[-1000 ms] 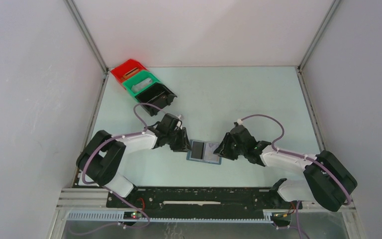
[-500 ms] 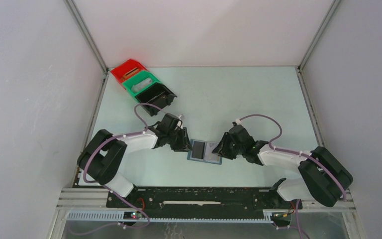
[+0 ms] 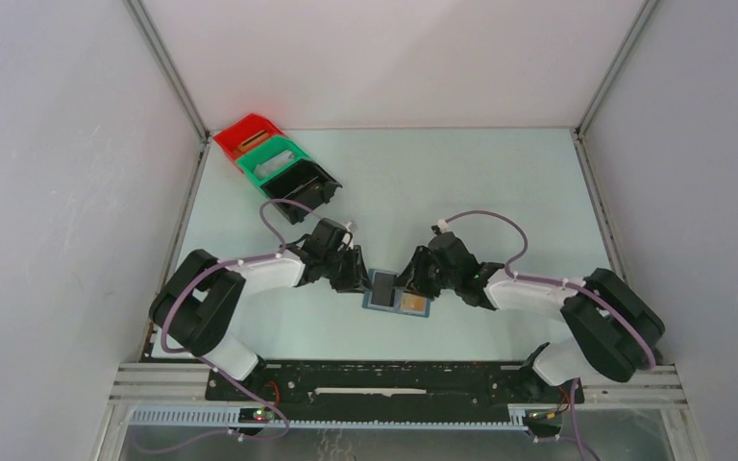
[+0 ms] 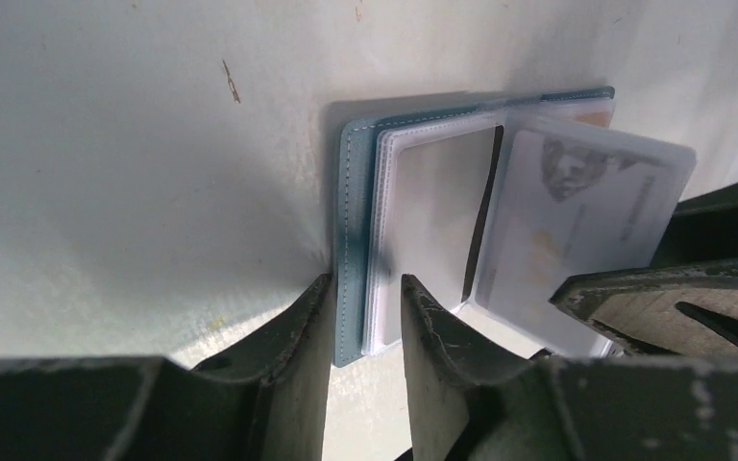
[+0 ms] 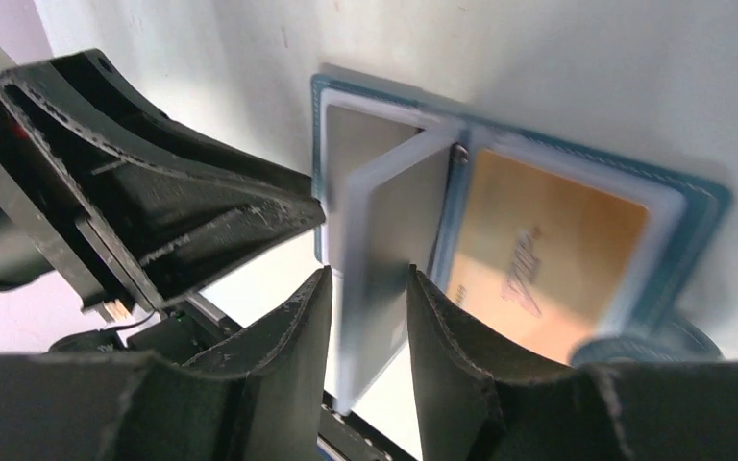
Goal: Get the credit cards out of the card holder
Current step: Remove the credit card from the card holder.
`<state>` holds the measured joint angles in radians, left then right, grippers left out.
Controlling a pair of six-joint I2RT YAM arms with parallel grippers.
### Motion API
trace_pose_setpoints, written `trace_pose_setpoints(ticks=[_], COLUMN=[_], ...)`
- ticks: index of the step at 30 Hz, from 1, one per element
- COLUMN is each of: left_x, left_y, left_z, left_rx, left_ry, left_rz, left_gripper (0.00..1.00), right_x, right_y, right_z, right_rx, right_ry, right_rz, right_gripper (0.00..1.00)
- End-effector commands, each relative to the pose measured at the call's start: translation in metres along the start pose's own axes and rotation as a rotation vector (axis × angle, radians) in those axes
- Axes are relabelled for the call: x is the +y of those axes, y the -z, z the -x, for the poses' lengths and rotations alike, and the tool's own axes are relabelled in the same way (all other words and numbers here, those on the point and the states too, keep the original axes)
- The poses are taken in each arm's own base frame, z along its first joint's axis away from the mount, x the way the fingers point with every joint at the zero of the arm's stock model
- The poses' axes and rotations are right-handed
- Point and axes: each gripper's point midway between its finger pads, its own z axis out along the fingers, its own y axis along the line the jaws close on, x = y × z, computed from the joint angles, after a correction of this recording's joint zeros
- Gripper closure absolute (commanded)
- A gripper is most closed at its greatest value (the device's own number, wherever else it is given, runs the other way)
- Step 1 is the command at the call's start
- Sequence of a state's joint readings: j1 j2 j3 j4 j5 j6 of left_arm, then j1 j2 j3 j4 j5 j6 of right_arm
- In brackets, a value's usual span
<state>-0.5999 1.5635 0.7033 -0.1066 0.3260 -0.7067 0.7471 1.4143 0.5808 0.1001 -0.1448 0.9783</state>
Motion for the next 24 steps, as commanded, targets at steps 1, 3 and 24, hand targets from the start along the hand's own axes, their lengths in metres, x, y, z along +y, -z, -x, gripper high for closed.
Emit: trace_pose_setpoints(ticks=[1, 3, 24], left_x=[-0.015, -0.014, -0.016], left_y=[0.010, 0.015, 0.077], left_z=[0.007, 0.009, 0.050], left_rx=[-0.033, -0.047, -0.237], left_ry=[-0.025, -0.028, -0.067], left_rz=[-0.046, -0.031, 0.046], left_gripper=[0.63, 0.64, 0.58], right_x=[0.035, 0.040, 0.068], right_y=[-0.014, -0.019, -0.009], right_z=[0.008, 0.009, 0.009], right_rx=[0.005, 0.015, 0.030], right_ry=[0.017, 0.020, 0.057], right_rz=[0.094, 0.100, 0.175], right_gripper=[0.56, 0.56, 0.48])
